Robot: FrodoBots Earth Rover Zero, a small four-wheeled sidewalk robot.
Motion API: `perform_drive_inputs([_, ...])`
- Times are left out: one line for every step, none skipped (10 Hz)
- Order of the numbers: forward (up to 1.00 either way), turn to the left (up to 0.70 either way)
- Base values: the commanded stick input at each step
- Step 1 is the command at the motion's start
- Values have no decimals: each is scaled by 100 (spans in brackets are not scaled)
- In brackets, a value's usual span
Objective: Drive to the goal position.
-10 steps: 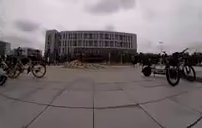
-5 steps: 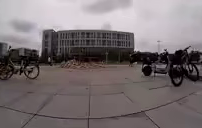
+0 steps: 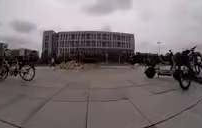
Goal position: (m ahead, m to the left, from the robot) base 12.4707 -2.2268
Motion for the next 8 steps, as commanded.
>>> perform_drive_inputs([60, 1])
perform_drive_inputs([60, 1])
perform_drive_inputs([60, 1])
perform_drive_inputs([60, 1])
perform_drive_inputs([60, 1])
perform_drive_inputs([60, 1])
perform_drive_inputs([60, 1])
perform_drive_inputs([60, 1])
